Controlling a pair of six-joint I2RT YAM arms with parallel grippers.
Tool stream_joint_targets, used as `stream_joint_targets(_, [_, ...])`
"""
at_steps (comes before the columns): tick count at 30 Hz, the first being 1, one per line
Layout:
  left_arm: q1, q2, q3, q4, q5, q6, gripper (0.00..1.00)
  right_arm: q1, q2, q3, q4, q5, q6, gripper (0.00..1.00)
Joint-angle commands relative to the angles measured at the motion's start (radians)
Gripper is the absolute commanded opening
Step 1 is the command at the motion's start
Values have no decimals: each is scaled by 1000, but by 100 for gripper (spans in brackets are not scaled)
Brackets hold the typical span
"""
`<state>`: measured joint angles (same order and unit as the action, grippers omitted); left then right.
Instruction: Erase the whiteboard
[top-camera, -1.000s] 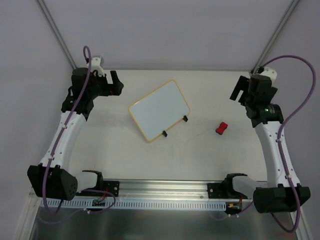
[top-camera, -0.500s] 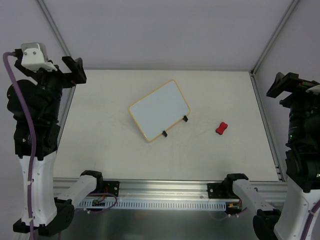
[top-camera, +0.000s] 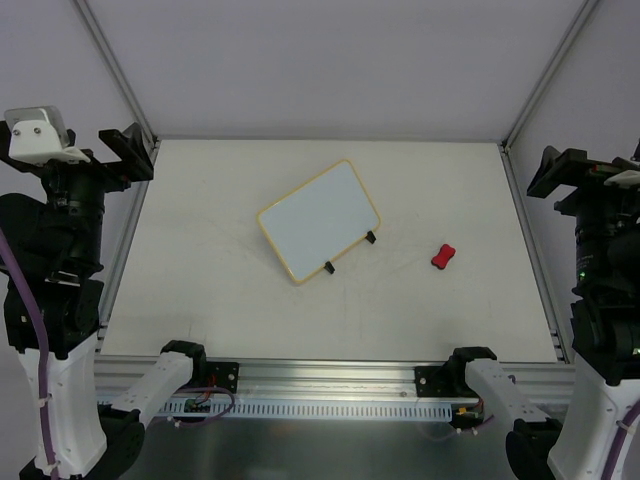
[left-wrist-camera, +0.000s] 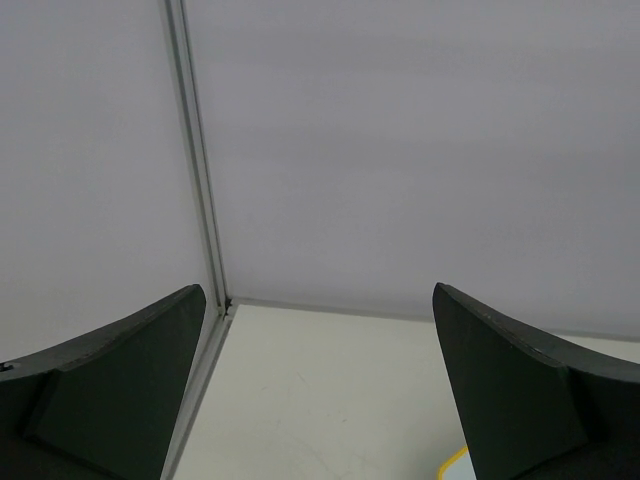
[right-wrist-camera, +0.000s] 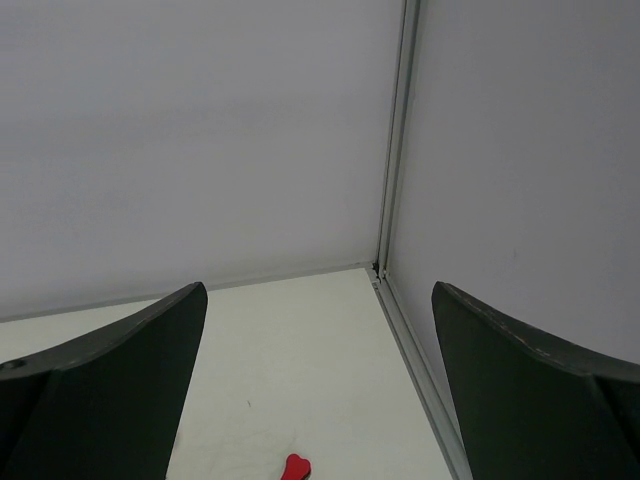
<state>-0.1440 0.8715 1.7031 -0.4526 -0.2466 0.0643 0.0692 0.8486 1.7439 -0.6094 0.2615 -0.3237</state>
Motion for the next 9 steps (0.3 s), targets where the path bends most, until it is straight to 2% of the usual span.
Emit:
stream_joint_targets(1, [-9, -6, 12, 12, -29, 19, 99, 4, 26, 19, 43, -27, -8, 99])
stream_joint_targets(9, [-16, -2, 6, 12, -34, 6, 99, 6, 41, 26, 49, -33, -3, 99])
